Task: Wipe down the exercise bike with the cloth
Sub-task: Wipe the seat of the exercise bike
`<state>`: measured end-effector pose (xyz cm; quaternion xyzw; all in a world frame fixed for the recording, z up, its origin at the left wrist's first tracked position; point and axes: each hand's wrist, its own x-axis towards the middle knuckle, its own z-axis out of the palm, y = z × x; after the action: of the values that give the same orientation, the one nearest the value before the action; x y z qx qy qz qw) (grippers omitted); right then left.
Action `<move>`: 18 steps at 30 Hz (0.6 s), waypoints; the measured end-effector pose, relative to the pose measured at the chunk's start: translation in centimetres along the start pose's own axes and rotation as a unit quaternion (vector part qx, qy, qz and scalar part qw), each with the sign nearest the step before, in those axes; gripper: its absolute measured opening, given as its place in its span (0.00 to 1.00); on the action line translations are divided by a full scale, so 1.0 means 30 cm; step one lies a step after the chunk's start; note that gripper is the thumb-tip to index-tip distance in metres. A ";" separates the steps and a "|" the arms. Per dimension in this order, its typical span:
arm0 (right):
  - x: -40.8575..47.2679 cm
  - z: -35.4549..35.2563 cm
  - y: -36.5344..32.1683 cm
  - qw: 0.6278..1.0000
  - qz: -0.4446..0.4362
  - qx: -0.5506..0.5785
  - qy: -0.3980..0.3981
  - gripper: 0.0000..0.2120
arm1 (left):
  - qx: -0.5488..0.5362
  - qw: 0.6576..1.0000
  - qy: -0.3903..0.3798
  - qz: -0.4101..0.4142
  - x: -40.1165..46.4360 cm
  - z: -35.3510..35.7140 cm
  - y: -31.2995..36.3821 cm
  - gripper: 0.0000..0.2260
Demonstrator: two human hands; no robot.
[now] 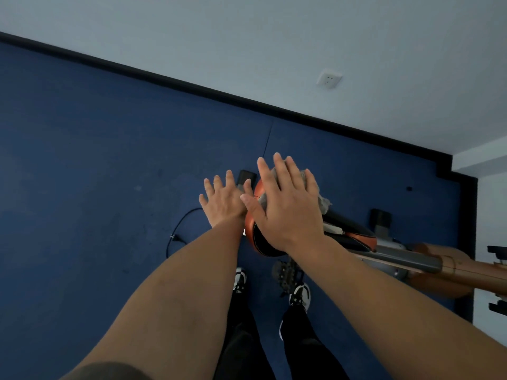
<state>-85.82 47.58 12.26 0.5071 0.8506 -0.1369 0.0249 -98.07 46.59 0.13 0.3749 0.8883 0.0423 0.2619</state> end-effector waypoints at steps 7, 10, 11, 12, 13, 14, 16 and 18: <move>-0.100 0.005 0.094 1.000 -0.006 -0.016 -0.002 0.35 | -0.063 0.994 -0.055 -0.076 0.009 -0.032 0.029 0.36; -0.159 0.007 0.169 0.999 0.013 -0.038 -0.020 0.35 | -0.115 0.971 -0.101 -0.182 0.048 -0.055 0.048 0.39; -0.170 0.007 0.189 0.999 0.021 -0.042 -0.025 0.36 | -0.095 0.975 -0.092 -0.176 0.052 -0.051 0.057 0.38; -0.175 0.006 0.200 0.998 0.028 -0.041 -0.028 0.36 | -0.074 0.983 -0.065 -0.153 0.052 -0.045 0.061 0.37; -0.175 0.004 0.202 0.998 0.038 -0.034 -0.027 0.36 | -0.067 0.989 -0.024 -0.133 0.048 -0.037 0.060 0.35; -0.170 0.003 0.196 0.998 0.051 -0.025 -0.023 0.36 | -0.077 0.989 0.013 -0.123 0.041 -0.032 0.057 0.32; -0.150 0.002 0.170 0.998 0.063 -0.001 -0.007 0.37 | -0.119 0.984 0.039 -0.127 0.039 -0.028 0.055 0.28; -0.121 0.000 0.131 0.999 0.038 0.018 -0.001 0.38 | -0.135 0.981 0.032 -0.134 0.037 -0.034 0.056 0.25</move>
<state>-80.66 46.24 12.11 0.5396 0.8279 -0.1513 0.0221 -98.14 48.69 0.96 0.2118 0.9246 0.1380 0.2850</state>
